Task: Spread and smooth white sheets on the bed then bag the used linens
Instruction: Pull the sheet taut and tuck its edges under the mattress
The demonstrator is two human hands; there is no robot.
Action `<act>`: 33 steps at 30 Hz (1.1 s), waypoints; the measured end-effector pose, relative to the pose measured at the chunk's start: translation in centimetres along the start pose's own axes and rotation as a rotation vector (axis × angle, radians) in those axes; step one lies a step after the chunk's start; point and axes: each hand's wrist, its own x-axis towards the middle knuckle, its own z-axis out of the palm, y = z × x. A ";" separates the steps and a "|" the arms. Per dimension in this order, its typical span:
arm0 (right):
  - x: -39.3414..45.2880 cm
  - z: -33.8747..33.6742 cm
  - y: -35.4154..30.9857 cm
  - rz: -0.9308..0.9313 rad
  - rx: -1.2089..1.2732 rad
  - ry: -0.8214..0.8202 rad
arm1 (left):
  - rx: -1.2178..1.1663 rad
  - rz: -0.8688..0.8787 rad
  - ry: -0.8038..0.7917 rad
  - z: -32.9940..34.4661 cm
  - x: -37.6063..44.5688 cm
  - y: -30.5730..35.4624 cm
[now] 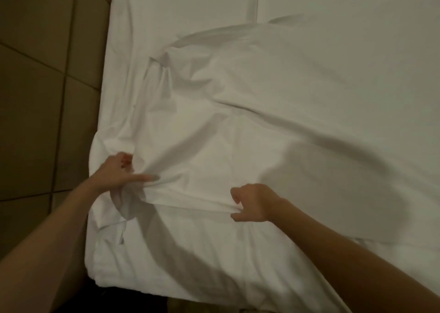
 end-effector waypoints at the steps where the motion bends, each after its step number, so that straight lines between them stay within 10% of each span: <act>1: 0.2 -0.3 0.0 0.007 0.030 0.000 | -0.078 0.021 0.040 -0.2 0.0 0.9; 13: 5.6 -10.3 2.5 0.117 0.250 0.572 | -0.059 0.230 0.366 1.0 5.5 8.5; 19: 7.4 -13.9 4.6 0.195 0.145 0.549 | -0.012 0.135 0.318 0.5 7.0 7.2; 26: 10.3 -20.9 10.1 0.297 0.136 0.773 | -0.458 0.453 0.594 -4.2 10.7 15.7; 33: 14.1 -26.6 13.6 0.353 0.031 0.719 | -0.091 0.367 0.334 -4.4 17.3 21.4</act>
